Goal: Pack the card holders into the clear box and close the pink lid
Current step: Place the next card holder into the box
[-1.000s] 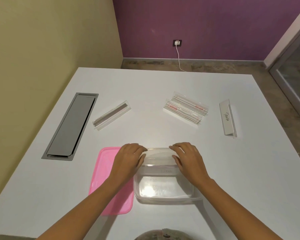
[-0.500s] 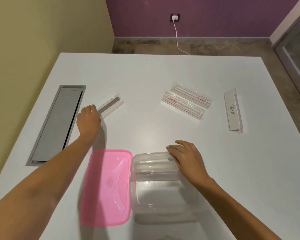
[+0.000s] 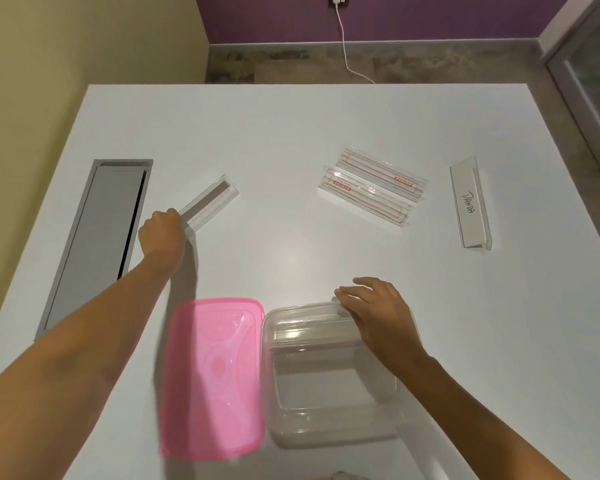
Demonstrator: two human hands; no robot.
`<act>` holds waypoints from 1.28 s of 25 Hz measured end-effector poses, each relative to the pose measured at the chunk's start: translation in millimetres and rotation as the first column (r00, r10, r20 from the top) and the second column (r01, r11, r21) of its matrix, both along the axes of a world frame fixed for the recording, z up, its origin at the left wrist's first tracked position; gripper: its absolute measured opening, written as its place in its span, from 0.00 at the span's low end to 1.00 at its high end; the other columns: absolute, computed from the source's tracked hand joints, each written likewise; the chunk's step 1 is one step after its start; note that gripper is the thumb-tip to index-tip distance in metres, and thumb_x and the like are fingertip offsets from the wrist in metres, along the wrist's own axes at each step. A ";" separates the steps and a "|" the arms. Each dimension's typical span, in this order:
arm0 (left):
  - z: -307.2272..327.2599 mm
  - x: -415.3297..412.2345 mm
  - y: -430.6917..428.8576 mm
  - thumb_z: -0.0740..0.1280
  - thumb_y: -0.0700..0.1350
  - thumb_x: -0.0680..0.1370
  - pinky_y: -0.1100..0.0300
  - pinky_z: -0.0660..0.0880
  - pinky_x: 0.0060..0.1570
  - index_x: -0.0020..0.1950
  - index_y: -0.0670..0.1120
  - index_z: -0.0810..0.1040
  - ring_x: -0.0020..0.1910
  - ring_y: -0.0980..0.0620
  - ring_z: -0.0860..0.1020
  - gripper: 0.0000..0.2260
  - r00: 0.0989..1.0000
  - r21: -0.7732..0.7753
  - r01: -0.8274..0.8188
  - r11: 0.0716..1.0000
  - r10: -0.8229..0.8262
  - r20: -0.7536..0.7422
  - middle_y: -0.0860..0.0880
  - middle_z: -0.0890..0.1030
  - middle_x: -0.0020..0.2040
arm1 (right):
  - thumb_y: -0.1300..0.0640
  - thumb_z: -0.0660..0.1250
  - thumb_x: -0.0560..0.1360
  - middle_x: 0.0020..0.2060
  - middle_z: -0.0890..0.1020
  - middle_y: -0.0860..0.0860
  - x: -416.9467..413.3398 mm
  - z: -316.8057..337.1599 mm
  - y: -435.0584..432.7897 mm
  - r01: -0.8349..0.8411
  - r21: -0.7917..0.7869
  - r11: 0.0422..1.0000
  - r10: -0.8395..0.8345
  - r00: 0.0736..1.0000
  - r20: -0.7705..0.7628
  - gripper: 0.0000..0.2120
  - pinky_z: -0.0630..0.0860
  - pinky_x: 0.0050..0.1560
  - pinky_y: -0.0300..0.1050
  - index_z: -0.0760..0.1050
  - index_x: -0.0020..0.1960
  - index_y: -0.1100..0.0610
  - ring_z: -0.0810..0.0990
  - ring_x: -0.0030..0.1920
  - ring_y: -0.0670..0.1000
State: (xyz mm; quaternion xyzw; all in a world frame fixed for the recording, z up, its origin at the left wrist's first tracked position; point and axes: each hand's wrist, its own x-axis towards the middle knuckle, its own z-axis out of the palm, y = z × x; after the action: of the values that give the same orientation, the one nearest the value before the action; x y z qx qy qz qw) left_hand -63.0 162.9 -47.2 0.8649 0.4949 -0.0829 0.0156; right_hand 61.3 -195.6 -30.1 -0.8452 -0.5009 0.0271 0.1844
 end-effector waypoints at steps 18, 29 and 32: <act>-10.5 -14.2 -15.9 0.71 0.41 0.73 0.42 0.73 0.47 0.61 0.36 0.65 0.54 0.31 0.74 0.22 0.952 -0.197 -0.216 0.956 0.251 0.175 0.33 0.71 0.57 | 0.66 0.71 0.70 0.48 0.86 0.51 -7.1 9.5 4.7 0.036 -0.071 0.997 -0.038 0.999 -0.030 0.11 0.78 0.49 0.50 0.83 0.52 0.57 0.82 0.52 0.57; -25.5 -8.0 2.6 0.78 0.47 0.65 0.42 0.69 0.60 0.68 0.41 0.50 0.62 0.34 0.69 0.44 0.904 -0.468 -0.351 0.811 0.423 0.055 0.33 0.70 0.61 | 0.69 0.68 0.72 0.45 0.86 0.53 -8.1 2.7 3.9 0.025 -0.041 0.999 -0.029 0.994 -0.108 0.15 0.77 0.43 0.51 0.81 0.56 0.57 0.82 0.43 0.57; -31.0 -8.0 2.7 0.77 0.49 0.67 0.44 0.69 0.60 0.71 0.36 0.50 0.66 0.35 0.66 0.46 0.880 -0.495 -0.402 0.770 0.475 0.025 0.33 0.67 0.65 | 0.68 0.68 0.72 0.44 0.86 0.52 -6.8 1.9 3.8 0.021 -0.036 0.999 -0.024 0.996 -0.091 0.15 0.77 0.42 0.51 0.81 0.56 0.56 0.82 0.42 0.57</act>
State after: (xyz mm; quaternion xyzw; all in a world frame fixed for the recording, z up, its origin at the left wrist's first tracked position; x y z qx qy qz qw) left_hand -70.9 165.6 -78.2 0.6979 0.6447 -0.1309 0.2831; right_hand 54.5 -191.8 -28.2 -0.8517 -0.4820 0.0722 0.1925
